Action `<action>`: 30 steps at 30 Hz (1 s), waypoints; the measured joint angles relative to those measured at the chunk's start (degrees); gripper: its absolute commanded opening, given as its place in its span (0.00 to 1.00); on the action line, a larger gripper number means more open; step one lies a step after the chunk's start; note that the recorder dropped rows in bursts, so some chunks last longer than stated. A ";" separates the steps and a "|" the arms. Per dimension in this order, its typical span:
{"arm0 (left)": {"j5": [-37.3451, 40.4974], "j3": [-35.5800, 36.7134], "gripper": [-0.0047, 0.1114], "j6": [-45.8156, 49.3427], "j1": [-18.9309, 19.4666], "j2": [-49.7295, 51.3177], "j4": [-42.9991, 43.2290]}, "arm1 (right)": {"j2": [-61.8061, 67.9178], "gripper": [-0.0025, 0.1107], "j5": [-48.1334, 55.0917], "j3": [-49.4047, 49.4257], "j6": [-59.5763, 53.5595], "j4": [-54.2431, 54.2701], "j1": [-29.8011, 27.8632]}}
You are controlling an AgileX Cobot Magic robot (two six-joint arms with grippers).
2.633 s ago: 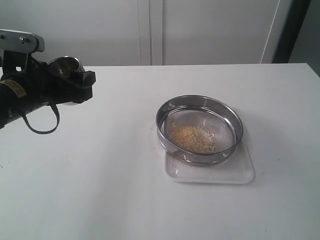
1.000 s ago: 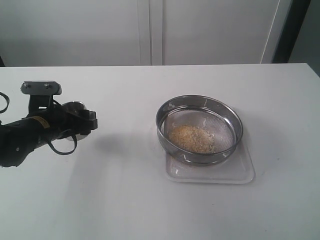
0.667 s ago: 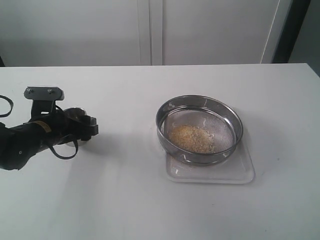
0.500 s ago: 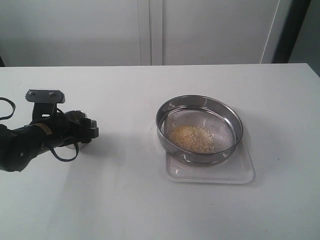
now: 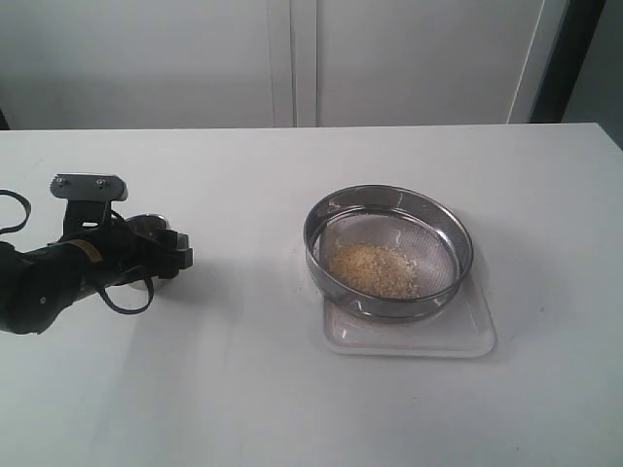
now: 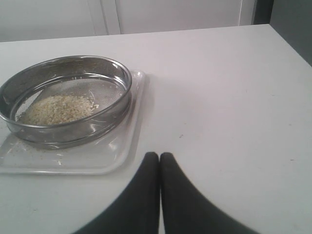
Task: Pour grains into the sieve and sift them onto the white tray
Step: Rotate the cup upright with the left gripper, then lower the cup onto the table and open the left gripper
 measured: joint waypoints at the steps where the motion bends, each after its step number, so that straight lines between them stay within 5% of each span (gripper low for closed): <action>1: 0.48 -0.24 0.78 0.00 0.00 0.00 0.00 | 0.00 0.02 0.00 0.00 0.00 0.00 0.00; 30: 27.06 -0.36 0.79 -0.09 0.00 -13.49 4.19 | 0.00 0.02 0.00 0.00 0.00 0.00 0.00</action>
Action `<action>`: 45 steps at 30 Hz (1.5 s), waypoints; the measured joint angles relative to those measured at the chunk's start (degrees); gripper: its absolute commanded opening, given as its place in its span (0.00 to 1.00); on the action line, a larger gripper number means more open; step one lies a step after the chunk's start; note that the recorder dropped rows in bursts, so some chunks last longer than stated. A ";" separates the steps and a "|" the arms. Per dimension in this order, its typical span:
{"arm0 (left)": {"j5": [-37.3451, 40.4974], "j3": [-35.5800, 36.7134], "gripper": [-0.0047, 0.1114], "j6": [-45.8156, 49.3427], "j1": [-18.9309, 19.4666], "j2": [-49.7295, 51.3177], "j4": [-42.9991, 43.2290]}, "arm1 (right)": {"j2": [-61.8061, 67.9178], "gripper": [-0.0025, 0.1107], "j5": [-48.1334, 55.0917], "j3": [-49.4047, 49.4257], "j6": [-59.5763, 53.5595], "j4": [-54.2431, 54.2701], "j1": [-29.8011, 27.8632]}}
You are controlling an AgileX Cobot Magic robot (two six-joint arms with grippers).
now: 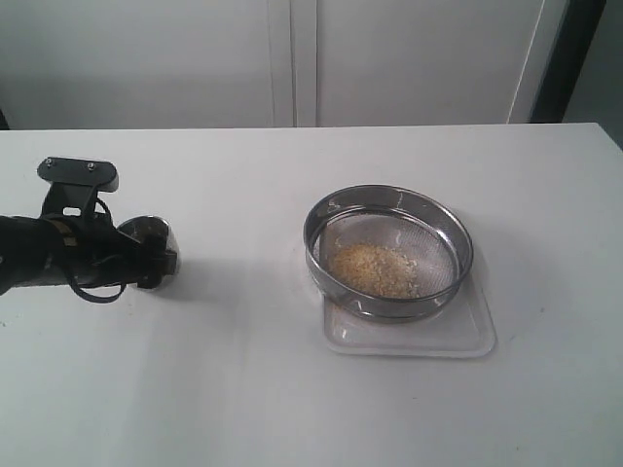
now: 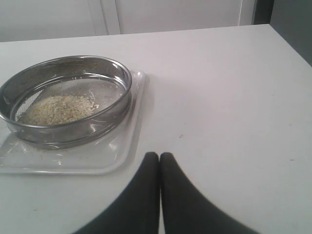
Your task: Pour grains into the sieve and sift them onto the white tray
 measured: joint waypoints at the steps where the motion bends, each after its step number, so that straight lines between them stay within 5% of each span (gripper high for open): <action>1: 1.32 0.00 0.79 -0.16 0.00 -0.59 0.00 | 0.00 0.02 0.00 0.00 0.00 0.00 0.00; 9: 12.66 0.00 0.79 -0.38 0.00 -4.71 0.00 | 0.00 0.02 0.00 0.00 0.00 0.00 0.00; 13: 19.80 0.00 0.70 -0.49 0.00 -6.36 0.00 | 0.00 0.02 0.00 0.00 0.00 0.00 0.00; 24: 34.21 0.00 0.04 0.62 0.00 -12.95 0.00 | 0.00 0.02 0.00 0.00 0.00 0.00 0.00; 32: 42.49 0.00 0.04 6.94 0.00 -17.55 0.11 | 0.00 0.02 0.00 0.00 0.00 0.00 0.00; 45: 44.16 0.00 0.04 7.80 0.11 -19.73 3.34 | 0.00 0.02 0.00 0.00 0.00 0.00 0.00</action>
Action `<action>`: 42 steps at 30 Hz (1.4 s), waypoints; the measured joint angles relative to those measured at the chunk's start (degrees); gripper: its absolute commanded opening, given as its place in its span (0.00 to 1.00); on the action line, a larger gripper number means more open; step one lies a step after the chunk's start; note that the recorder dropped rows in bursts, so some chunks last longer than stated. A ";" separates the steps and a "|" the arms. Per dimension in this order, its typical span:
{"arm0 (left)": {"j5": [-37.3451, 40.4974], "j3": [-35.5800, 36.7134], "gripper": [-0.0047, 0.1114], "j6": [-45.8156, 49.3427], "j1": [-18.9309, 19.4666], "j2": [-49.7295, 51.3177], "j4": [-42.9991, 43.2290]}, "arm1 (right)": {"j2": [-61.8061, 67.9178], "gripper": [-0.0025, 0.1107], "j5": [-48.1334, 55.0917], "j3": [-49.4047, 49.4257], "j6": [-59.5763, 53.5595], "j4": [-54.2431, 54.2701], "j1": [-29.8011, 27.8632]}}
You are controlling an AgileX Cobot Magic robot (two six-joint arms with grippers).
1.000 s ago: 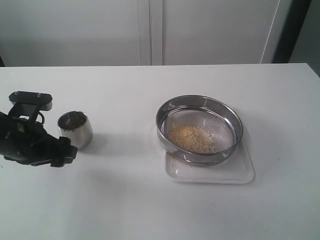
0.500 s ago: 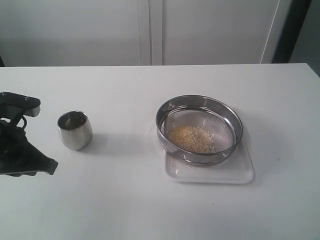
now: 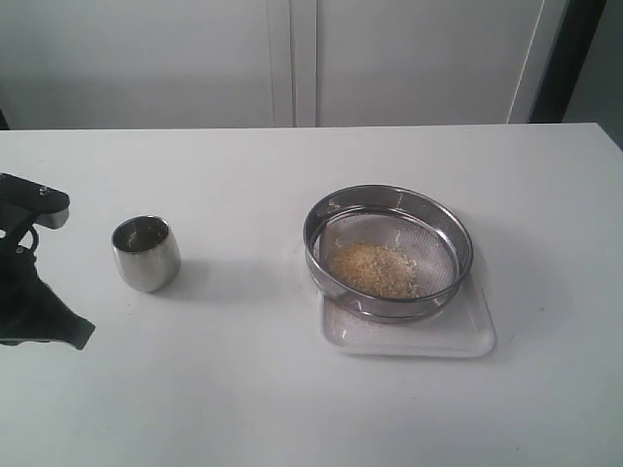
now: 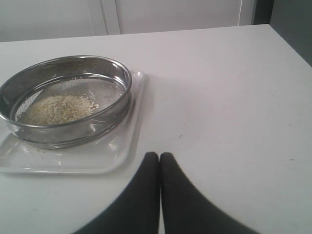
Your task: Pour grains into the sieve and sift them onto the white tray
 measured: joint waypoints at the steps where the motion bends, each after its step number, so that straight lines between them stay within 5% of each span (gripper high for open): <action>1: 0.00 0.00 0.04 0.00 0.39 -0.11 0.00 | 0.00 0.02 0.00 0.00 0.00 0.00 0.00; 9: 4.06 0.00 0.04 -0.11 7.04 -2.30 0.00 | 0.00 0.02 0.00 0.00 0.00 0.00 0.00; 18: 3.60 1.21 0.04 -0.22 7.89 -8.68 -0.25 | 0.00 0.02 -3.40 0.00 -4.07 0.00 0.00; 25: -1.96 6.42 0.04 -2.28 8.14 -12.46 -0.25 | 0.00 0.02 -19.65 0.10 3.68 0.83 0.00; 31: -3.89 7.94 0.04 -3.74 12.80 -12.49 -0.25 | 0.00 0.02 -33.08 0.10 10.91 1.20 0.00; 42: -3.78 8.07 0.04 -3.77 13.90 -12.49 0.25 | 0.00 0.02 -42.63 0.10 19.13 1.20 0.00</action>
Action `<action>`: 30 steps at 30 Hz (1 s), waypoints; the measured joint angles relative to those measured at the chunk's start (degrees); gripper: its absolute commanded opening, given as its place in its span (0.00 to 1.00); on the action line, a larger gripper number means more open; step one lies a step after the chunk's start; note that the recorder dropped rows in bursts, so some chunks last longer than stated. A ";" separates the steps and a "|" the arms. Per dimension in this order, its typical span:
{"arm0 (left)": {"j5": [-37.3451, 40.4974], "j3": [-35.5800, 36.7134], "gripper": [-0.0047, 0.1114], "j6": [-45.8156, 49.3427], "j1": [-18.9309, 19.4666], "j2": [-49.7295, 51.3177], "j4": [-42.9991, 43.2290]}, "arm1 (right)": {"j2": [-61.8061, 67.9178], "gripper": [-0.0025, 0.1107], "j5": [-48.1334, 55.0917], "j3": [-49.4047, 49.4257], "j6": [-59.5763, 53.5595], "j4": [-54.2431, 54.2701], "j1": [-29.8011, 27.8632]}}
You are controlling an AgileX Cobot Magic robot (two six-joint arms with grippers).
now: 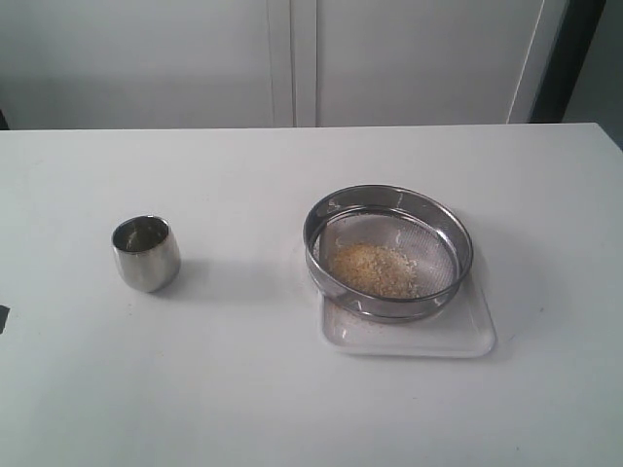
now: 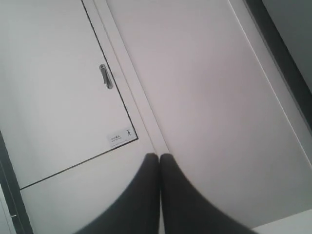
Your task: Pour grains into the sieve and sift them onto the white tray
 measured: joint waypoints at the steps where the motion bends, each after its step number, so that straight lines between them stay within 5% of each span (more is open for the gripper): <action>1: 0.00 0.00 0.04 0.00 0.00 0.00 0.16 | 0.00 0.02 -0.12 0.00 0.20 0.00 0.00; 9: 0.12 0.00 0.04 0.87 0.00 0.00 0.64 | 0.00 0.02 -4.12 0.00 11.62 0.00 0.00; 16: 0.12 0.00 0.04 0.98 0.00 0.00 0.64 | 0.00 0.02 -8.28 -1.41 9.07 0.00 0.00; 30: 0.12 0.00 0.04 1.08 0.00 0.00 0.64 | 20.19 0.02 13.39 -19.16 -3.07 -8.64 0.00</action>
